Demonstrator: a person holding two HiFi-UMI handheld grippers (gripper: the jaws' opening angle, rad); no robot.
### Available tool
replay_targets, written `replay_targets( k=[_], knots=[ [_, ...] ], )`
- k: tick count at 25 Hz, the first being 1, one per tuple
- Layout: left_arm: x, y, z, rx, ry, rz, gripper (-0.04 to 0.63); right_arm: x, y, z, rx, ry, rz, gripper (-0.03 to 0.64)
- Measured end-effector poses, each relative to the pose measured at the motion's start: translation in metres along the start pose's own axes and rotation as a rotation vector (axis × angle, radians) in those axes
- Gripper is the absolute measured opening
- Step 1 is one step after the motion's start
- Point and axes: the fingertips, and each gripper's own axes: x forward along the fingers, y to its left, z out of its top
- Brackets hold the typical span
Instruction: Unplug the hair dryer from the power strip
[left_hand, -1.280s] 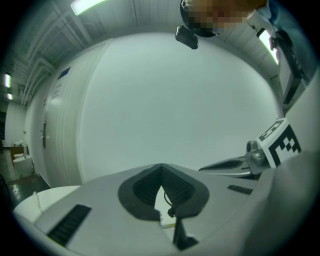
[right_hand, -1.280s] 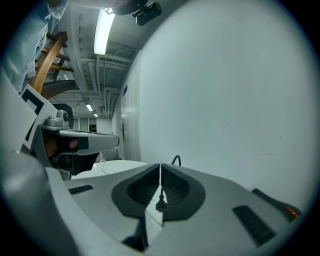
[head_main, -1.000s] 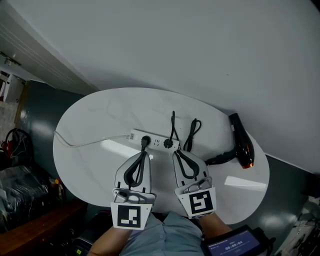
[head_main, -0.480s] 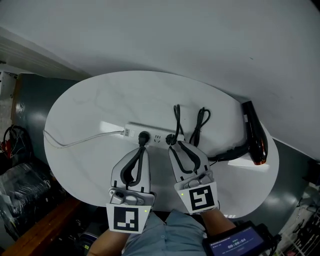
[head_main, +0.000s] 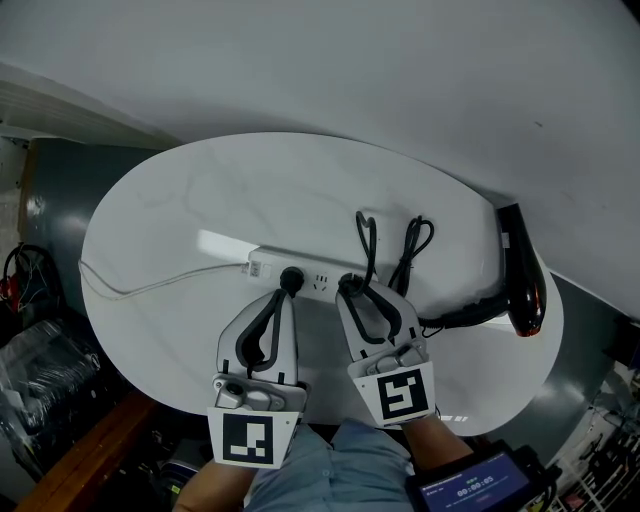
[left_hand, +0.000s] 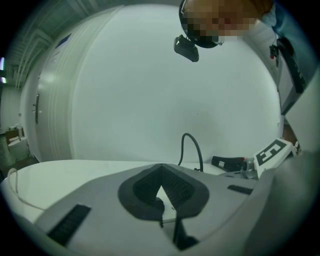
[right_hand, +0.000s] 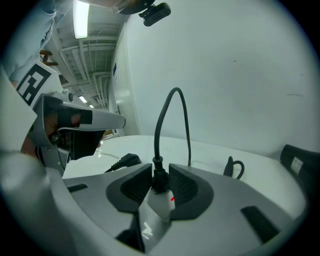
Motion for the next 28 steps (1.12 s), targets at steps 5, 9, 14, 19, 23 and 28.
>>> replay_targets(
  k=[5, 9, 14, 19, 23, 28],
  knots=[
    [0.001, 0.002, -0.001, -0.006, 0.007, 0.004, -0.005, 0.002, 0.000, 0.000, 0.001, -0.001, -0.007, 0.091],
    [0.002, 0.004, 0.000, -0.006, 0.003, 0.007, -0.005, 0.002, 0.001, -0.006, -0.070, 0.060, 0.015, 0.081],
    [-0.001, 0.004, 0.002, -0.006, -0.006, 0.010, -0.005, -0.002, 0.005, -0.016, -0.199, 0.171, 0.035, 0.071],
    [-0.001, 0.004, 0.001, -0.012, -0.002, 0.013, -0.005, -0.001, 0.005, -0.016, -0.198, 0.167, 0.030, 0.069],
    [-0.001, 0.003, 0.002, -0.010, -0.008, 0.012, -0.005, -0.001, 0.006, -0.016, -0.205, 0.168, 0.030, 0.067],
    [-0.002, 0.003, 0.002, -0.011, -0.006, 0.014, -0.005, 0.000, 0.004, -0.004, -0.141, 0.091, 0.002, 0.067]
  ],
)
